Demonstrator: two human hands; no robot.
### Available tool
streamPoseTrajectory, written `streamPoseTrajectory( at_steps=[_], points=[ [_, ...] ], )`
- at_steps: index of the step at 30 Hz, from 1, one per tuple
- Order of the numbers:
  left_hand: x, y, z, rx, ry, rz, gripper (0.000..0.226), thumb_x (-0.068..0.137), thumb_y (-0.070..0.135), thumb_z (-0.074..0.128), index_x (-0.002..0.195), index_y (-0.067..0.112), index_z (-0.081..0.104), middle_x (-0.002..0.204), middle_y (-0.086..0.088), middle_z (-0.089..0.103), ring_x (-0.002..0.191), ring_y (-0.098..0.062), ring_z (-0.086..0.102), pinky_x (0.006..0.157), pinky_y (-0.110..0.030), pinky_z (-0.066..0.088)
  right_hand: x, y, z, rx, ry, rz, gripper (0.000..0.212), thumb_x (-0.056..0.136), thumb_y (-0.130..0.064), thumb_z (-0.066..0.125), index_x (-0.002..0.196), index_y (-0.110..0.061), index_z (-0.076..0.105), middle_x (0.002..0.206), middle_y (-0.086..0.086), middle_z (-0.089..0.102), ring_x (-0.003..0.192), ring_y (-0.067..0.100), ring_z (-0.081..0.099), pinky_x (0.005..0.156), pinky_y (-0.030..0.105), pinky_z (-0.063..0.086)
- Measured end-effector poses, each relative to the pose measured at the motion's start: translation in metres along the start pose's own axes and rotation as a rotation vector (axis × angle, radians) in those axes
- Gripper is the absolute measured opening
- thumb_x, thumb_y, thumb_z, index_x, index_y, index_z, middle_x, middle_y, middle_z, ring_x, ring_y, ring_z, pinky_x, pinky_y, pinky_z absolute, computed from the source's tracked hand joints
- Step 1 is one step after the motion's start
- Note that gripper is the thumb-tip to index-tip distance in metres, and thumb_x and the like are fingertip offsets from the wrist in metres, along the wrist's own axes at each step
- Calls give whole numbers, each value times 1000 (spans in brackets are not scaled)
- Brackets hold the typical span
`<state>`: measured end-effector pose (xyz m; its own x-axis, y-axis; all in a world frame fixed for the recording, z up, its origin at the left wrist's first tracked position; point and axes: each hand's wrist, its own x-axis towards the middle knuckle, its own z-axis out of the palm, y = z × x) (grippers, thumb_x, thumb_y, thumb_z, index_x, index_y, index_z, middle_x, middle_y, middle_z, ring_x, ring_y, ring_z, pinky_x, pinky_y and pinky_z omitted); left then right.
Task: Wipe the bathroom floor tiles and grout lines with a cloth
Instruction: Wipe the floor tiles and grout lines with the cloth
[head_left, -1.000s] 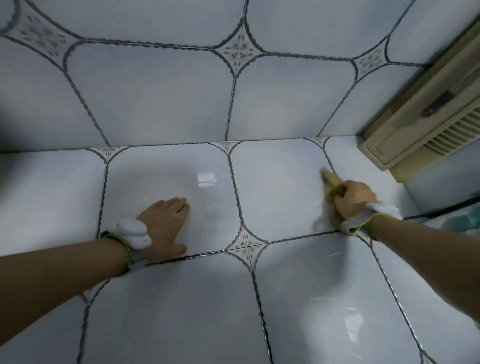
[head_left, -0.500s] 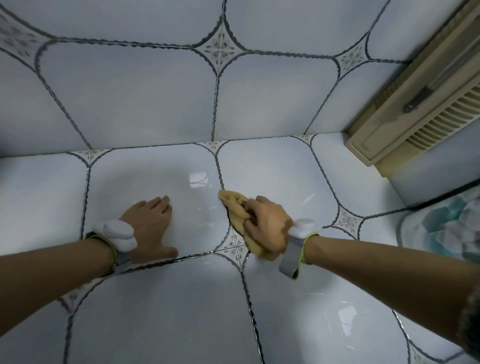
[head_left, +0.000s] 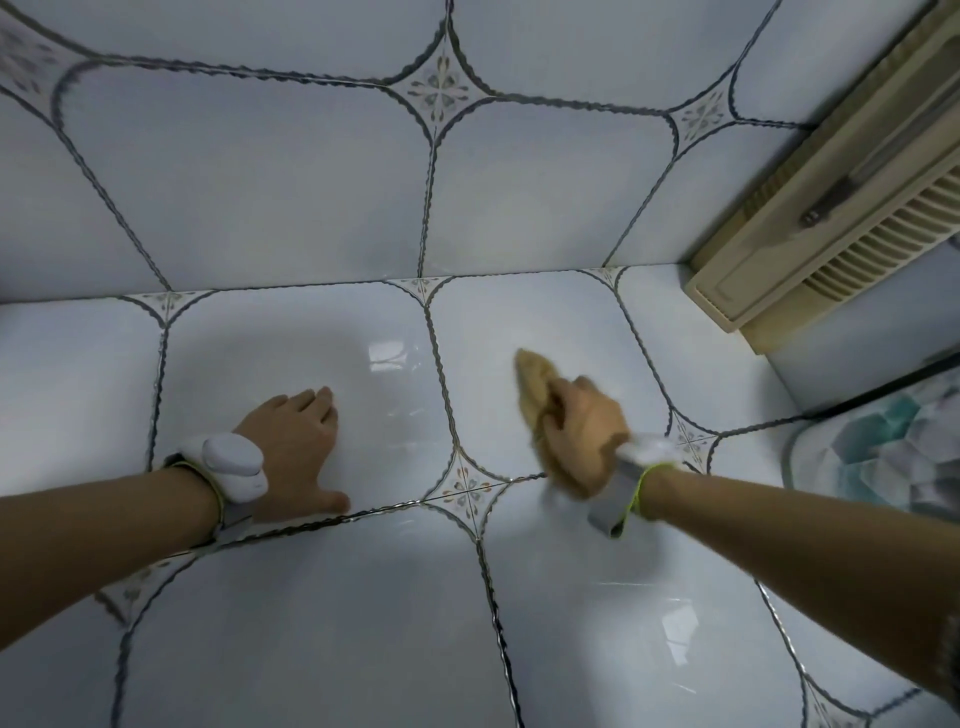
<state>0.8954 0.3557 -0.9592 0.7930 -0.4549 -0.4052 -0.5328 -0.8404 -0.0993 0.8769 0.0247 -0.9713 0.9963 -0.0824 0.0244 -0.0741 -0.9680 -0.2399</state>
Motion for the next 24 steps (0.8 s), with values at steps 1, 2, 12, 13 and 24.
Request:
streamPoseTrajectory(
  at_steps=[1, 2, 12, 13, 24],
  points=[
    [0, 0, 0, 1, 3, -1, 120, 64, 88, 37, 147, 2, 19, 157, -14, 15, 141, -26, 25, 116, -35, 23, -18, -14, 4, 44, -59, -140, 33, 83, -30, 43, 110, -18, 58, 91, 12, 57, 76, 37, 59, 64, 32, 36],
    [-1, 0, 0, 0, 4, -3, 120, 65, 87, 37, 147, 2, 19, 157, -13, 15, 141, -26, 25, 116, -35, 23, -36, -27, 8, 71, -145, -285, 29, 83, -25, 48, 109, -17, 56, 92, 10, 55, 76, 34, 57, 64, 31, 32],
    [-22, -19, 2, -168, 13, -51, 105, 78, 76, 44, 150, 8, 10, 161, -6, 3, 147, -20, 10, 120, -34, 13, 36, -31, 11, 54, -30, -161, 21, 86, -27, 55, 106, -22, 60, 94, 8, 57, 85, 37, 61, 70, 31, 40],
    [-29, -28, 5, -193, 8, -70, 105, 79, 74, 44, 151, 8, 6, 161, -7, 0, 147, -20, 8, 120, -33, 11, 60, -37, 10, 37, -16, -37, 24, 88, -30, 53, 108, -20, 61, 99, 12, 58, 90, 39, 61, 74, 34, 42],
    [-152, -151, 66, -441, 115, -618, 45, 91, 25, 57, 123, -5, 54, 131, -23, 54, 118, -37, 53, 102, -43, 40, 49, -308, 87, 90, -399, -535, 45, 88, -21, 60, 129, -8, 47, 124, 16, 47, 108, 37, 52, 81, 34, 36]
  ],
)
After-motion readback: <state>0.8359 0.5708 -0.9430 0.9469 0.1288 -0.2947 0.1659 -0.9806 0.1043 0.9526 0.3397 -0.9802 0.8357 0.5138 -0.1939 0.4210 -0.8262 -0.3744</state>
